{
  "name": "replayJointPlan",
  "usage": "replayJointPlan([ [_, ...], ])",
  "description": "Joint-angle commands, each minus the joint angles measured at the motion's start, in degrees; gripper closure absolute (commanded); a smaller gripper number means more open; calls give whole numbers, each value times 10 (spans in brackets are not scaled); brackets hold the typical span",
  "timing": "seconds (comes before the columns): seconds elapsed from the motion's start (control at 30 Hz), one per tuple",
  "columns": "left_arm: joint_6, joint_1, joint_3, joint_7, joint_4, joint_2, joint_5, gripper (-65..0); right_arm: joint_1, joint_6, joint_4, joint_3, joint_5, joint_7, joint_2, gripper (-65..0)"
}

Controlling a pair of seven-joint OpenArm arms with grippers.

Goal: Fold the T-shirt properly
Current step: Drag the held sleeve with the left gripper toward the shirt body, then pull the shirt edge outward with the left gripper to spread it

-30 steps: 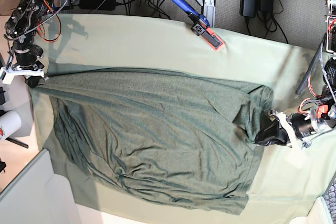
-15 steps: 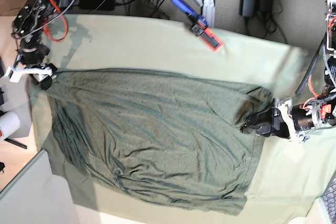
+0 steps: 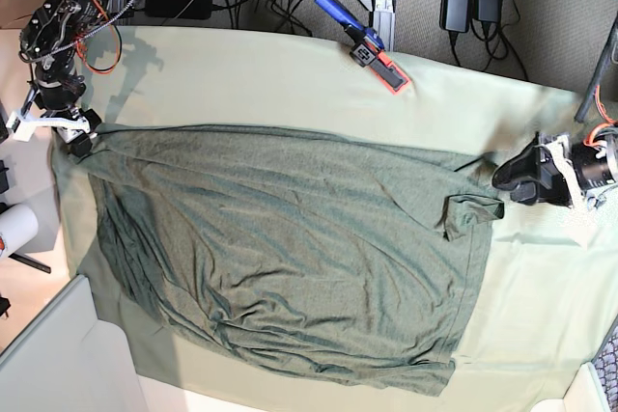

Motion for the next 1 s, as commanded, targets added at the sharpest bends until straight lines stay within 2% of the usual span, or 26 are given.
replayJointPlan([
  [0.0, -5, -8, -12, -18, 8, 0, -11, -382, 8, 0, 10, 3, 7, 13, 6, -337],
  [0.13, -5, -7, -70, -20, 8, 40, 21, -382, 9, -2, 4, 3, -1, 17, -14, -337],
  [0.23, -5, 2, -99, -20, 8, 55, 33, -382, 9, -2, -14, 3, -1, 27, -18, -337],
  [0.4, -5, 28, -100, -26, 7, 79, 38, -382, 19, -2, -39, 3, 0, 41, -18, -337],
  [0.57, 1, 30, -100, -56, -7, 111, 84, -382, 27, -2, -46, 2, 8, 40, -18, -337],
  [0.97, 1, 17, -82, -69, -41, 138, 102, -382, 27, -2, -46, 2, 10, 39, -28, -337],
])
